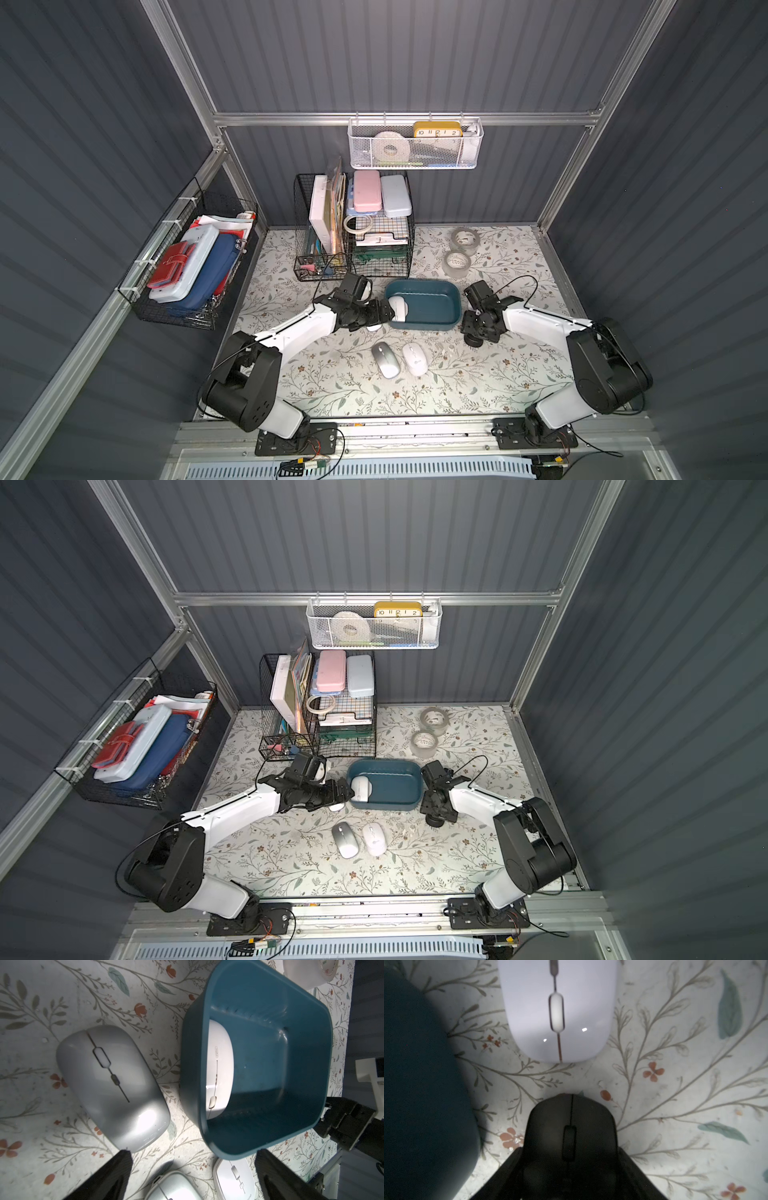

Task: Take out the mouse from the storage box
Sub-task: Place the mouse at the center of the board.

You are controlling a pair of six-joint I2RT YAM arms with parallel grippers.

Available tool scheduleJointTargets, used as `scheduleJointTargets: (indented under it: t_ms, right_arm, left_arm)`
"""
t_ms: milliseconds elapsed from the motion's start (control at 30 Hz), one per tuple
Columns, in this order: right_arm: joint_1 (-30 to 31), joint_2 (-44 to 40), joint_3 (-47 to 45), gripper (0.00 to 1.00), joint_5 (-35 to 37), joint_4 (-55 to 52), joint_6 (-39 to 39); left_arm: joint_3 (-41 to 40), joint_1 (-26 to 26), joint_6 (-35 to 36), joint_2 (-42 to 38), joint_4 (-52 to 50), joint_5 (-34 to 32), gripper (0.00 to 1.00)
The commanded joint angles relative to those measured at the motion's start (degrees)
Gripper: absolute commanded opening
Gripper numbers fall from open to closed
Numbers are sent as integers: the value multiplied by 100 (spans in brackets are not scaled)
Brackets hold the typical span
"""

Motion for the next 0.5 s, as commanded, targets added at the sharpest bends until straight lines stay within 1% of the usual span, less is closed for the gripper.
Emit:
scheduleJointTargets:
  t_ms: [0,167,467]
  right_arm:
    - [-30,107,69,67,-43,60,25]
    - [-27,-73,100,75,-48,-90,-21]
    - [89,-969,290,77,-38,-704,-78]
  left_arm:
    - [62,-30,-62,49,-131,-10,98]
    - [44,-30,-63,-1,-125,-10,98]
    - [-14,-30,-51,-169,-117,-2,98]
